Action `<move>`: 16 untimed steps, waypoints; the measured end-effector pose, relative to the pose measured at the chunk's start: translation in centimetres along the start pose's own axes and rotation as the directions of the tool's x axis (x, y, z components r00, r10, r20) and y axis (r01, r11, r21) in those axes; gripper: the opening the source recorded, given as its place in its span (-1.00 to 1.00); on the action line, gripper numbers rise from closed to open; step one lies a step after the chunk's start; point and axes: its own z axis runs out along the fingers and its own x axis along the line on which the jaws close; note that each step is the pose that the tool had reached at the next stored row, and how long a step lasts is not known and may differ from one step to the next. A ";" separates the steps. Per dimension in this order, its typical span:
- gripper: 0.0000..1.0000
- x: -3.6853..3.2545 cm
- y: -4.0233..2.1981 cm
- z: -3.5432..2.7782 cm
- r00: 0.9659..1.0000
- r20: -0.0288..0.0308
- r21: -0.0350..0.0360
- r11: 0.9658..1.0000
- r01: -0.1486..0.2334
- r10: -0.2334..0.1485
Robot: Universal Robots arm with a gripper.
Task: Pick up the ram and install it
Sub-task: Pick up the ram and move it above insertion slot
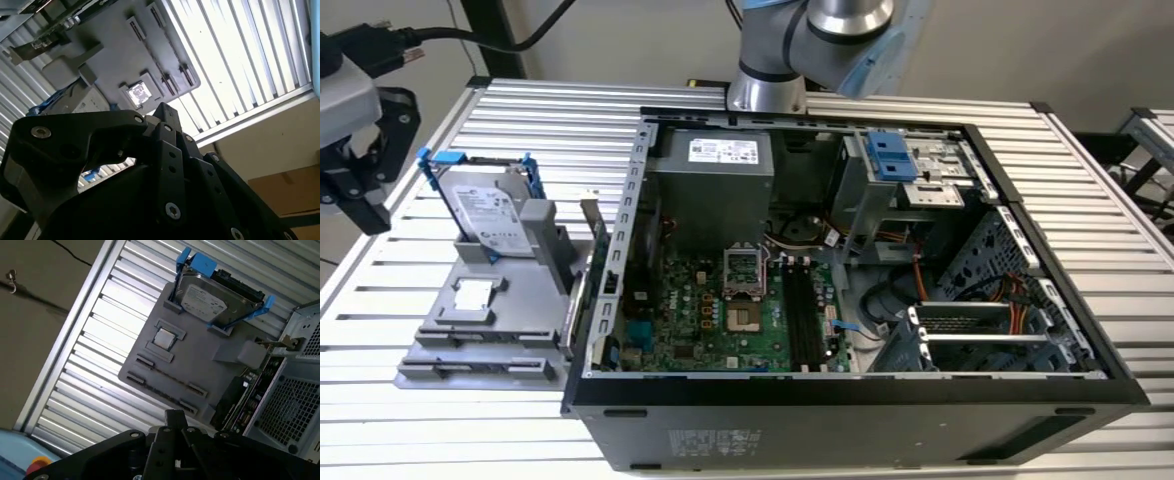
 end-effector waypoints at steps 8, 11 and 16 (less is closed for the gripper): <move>-1.00 0.00 0.00 0.00 0.987 -0.008 -0.004 0.987 0.161 -0.161; -1.00 0.00 0.00 0.00 0.977 -0.010 -0.005 0.977 0.215 -0.215; -1.00 0.00 0.00 0.00 0.953 -0.014 -0.008 0.953 0.303 -0.303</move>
